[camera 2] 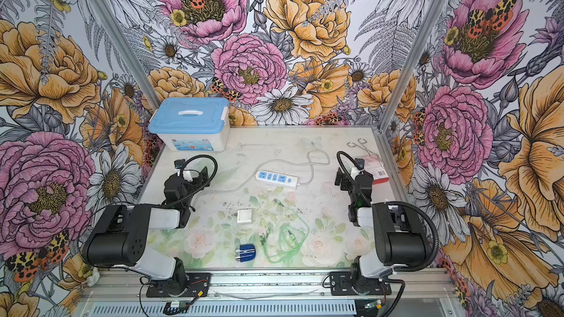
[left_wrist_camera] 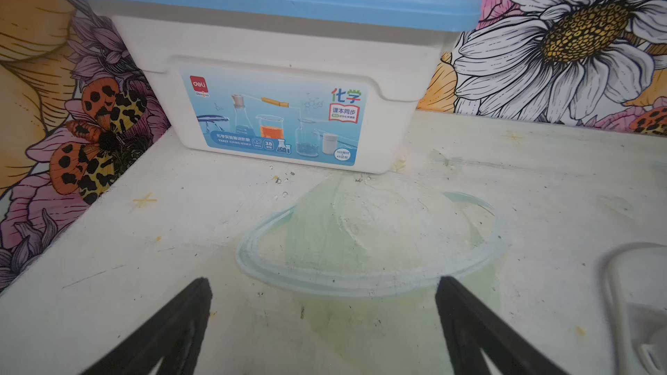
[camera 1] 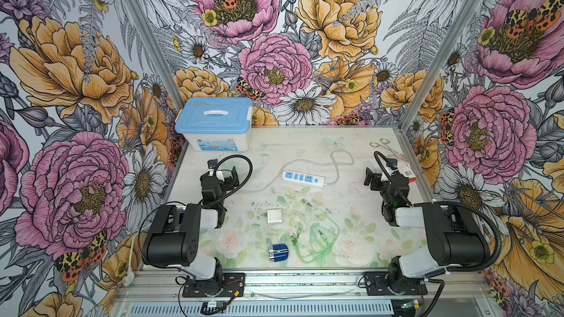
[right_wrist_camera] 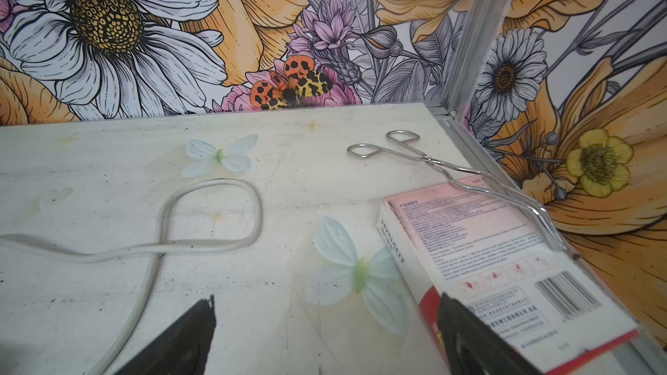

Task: Charge the electric shaver
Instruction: Pick up the charging cable from the center of the board.

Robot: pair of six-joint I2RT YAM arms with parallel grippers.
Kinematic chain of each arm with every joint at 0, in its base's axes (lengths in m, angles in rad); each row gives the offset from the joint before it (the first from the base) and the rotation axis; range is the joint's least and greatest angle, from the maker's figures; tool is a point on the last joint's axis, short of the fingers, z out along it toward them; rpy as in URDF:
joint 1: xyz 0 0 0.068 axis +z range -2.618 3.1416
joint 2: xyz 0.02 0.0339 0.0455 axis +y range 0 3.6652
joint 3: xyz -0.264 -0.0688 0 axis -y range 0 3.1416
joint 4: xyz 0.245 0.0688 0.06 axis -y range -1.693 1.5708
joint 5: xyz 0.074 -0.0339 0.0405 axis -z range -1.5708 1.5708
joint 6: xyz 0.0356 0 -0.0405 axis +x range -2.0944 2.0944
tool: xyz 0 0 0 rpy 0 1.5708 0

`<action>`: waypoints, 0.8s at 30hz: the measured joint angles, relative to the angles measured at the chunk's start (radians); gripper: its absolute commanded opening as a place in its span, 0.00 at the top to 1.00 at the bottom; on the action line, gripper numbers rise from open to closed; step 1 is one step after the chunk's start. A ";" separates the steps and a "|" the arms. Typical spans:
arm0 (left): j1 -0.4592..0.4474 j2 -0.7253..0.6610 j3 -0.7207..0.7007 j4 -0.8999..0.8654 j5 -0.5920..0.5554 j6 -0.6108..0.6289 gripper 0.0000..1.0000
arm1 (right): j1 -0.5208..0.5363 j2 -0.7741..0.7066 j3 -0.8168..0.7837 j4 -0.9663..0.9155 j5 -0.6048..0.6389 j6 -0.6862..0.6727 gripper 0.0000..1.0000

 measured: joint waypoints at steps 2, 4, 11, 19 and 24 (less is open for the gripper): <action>0.000 0.000 0.000 0.000 0.000 0.001 0.01 | 0.000 0.000 0.000 0.000 -0.001 0.000 0.04; 0.000 0.000 0.001 0.000 0.000 0.003 0.01 | 0.000 0.000 0.000 0.000 -0.004 0.000 0.04; 0.005 0.000 0.001 0.001 0.019 0.003 0.01 | 0.000 0.000 0.000 0.000 -0.004 0.000 0.05; 0.018 0.000 0.001 0.003 0.064 0.003 0.01 | 0.000 0.000 0.000 0.000 -0.004 0.000 0.07; 0.018 0.000 0.001 0.003 0.068 0.003 0.01 | 0.000 0.000 0.000 0.000 -0.004 0.000 0.08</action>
